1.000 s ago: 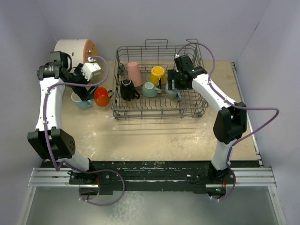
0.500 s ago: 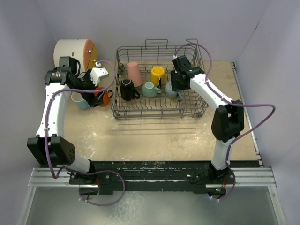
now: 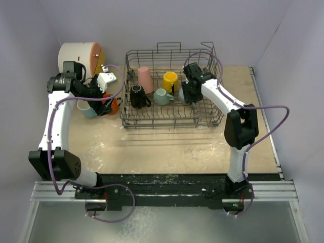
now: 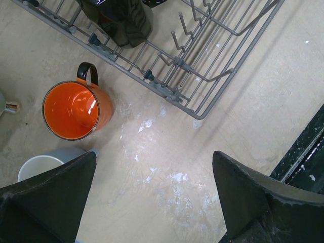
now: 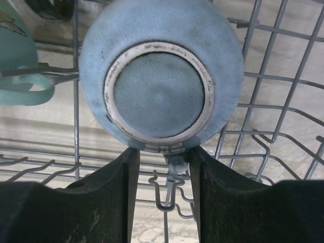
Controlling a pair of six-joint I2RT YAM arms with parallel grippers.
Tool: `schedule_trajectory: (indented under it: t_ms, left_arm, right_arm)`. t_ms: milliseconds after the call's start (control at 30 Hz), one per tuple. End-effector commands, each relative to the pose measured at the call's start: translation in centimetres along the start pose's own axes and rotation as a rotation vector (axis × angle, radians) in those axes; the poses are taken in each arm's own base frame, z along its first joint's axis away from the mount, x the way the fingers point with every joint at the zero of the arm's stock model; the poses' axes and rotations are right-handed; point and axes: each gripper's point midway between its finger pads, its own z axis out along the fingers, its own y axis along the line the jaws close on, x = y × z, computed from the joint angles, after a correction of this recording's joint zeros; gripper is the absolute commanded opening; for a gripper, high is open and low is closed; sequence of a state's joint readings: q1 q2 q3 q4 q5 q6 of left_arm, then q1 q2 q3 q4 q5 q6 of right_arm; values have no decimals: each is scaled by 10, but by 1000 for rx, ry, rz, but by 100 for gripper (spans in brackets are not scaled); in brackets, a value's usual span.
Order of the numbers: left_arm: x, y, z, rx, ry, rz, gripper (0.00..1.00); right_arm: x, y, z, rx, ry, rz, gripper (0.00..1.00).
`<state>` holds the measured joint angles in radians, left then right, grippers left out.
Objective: Unload the cups from the dish rack
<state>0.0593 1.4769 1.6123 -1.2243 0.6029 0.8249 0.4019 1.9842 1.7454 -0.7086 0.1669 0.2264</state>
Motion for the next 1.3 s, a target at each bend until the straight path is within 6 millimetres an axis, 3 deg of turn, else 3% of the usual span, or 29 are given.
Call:
schedule_trajectory:
  t_ms: [0, 233, 467, 600, 933, 1100, 1267]
  left_arm:
    - [-19, -4, -14, -21, -65, 33, 99]
    - [-20, -5, -14, -12, -74, 49, 99]
    - [-22, -14, -9, 19, -115, 100, 99]
    - [-32, -13, -7, 16, -162, 139, 99]
    - [-66, -21, -31, -108, -356, 350, 99]
    - [-82, -42, -35, -92, -454, 452, 99]
    - [-96, -49, -38, -183, -520, 604, 99]
  right_arm:
    - [5, 7, 21, -31, 46, -7, 41]
    - [-7, 7, 16, -27, 14, 14, 28]
    - [-42, 2, -19, -18, -112, 38, 0]
    - [-68, -9, -46, 24, -205, 49, 0]
    - [-118, 2, -146, -117, -432, 135, 0]
    - [-124, 42, -210, -396, -525, 244, 0]
    - [-114, 90, -265, -688, -569, 359, 0]
